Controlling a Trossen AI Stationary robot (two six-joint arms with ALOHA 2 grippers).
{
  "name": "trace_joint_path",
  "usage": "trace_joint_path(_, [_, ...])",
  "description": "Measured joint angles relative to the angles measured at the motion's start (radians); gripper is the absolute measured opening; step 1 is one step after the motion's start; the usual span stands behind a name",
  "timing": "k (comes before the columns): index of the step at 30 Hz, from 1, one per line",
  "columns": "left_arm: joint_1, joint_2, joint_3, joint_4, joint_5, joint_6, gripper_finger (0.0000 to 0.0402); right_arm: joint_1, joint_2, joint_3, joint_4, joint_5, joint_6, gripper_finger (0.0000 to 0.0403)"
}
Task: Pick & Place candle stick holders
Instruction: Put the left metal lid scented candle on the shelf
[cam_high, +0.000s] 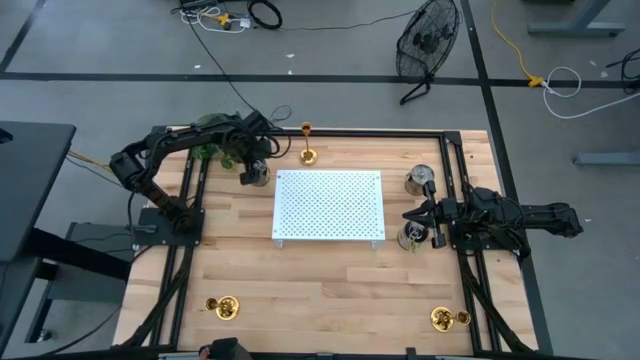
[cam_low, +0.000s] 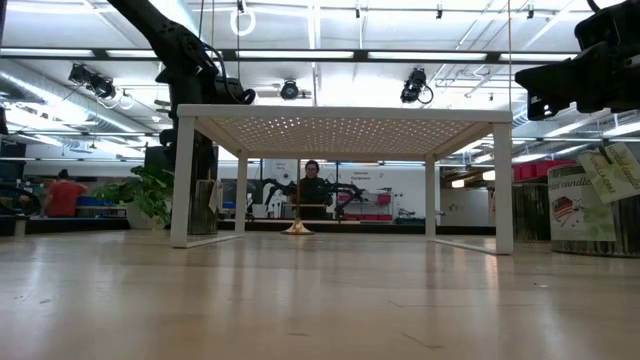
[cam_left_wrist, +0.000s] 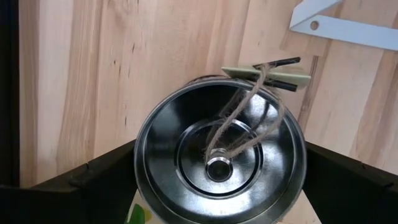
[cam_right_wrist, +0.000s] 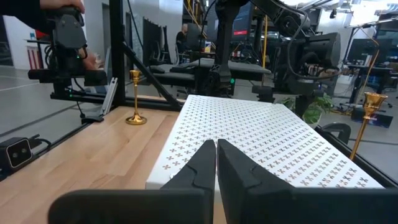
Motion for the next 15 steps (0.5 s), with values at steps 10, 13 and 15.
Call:
trace_joint_path(10, [0.000,0.000,0.000,0.000,-0.002,0.000,0.0397,0.000,0.000,0.000,0.000,0.000,0.000,0.0021])
trace_joint_path(13, [0.000,0.000,0.000,0.001,-0.002,0.000,0.0390,0.000,0.000,0.000,0.000,0.000,0.000,0.0021])
trace_joint_path(15, [0.000,0.000,0.000,0.001,-0.002,0.000,0.0384,0.000,0.000,0.000,0.000,0.000,0.000,0.0021])
